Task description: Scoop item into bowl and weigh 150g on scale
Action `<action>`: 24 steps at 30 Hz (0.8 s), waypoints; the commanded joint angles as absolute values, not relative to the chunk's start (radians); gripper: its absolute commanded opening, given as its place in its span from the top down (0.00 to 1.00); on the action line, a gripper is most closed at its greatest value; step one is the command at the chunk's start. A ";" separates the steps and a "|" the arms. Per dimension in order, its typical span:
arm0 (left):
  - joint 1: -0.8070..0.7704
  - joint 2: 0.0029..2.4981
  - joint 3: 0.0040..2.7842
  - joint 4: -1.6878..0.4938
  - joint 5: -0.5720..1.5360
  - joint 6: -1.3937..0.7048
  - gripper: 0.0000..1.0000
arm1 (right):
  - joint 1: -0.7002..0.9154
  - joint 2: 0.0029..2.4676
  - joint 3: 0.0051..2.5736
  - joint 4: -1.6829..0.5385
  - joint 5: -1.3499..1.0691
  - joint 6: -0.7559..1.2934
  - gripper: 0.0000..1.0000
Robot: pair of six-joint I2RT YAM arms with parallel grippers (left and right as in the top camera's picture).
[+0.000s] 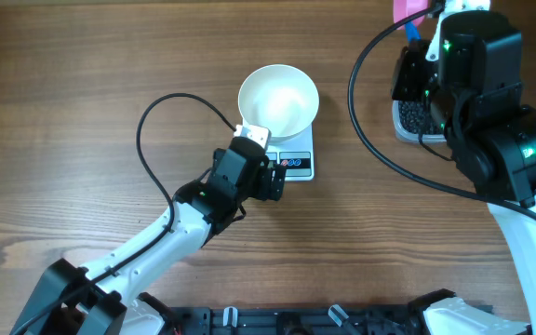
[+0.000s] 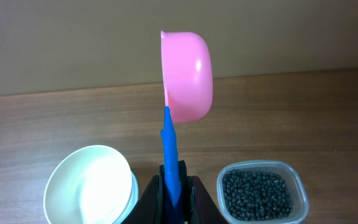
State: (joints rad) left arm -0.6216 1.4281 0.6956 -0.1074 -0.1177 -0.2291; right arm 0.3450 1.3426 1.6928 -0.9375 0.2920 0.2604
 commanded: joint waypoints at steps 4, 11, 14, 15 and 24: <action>-0.627 1.453 0.693 -0.134 -0.181 -0.217 0.00 | 0.340 1.345 1.692 -0.935 0.287 0.262 0.96; -0.626 1.466 0.693 -0.103 -0.185 -0.263 0.00 | 0.340 1.345 1.692 -0.928 0.287 0.262 0.96; -0.627 1.489 0.693 -0.086 -0.185 -0.270 0.00 | 0.340 1.345 1.692 -0.928 0.287 0.262 0.96; -0.627 1.497 0.693 -0.079 -0.185 -0.273 0.00 | 0.340 1.345 1.692 -0.928 0.287 0.262 0.96; -0.627 1.508 0.693 -0.060 -0.173 -0.273 0.00 | 0.340 1.345 1.692 -0.927 0.287 0.239 0.96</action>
State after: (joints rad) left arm -0.6216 1.5024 0.6956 -0.0669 -0.1677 -0.2600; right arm 0.3450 1.3426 1.6928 -0.9344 0.2920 0.2565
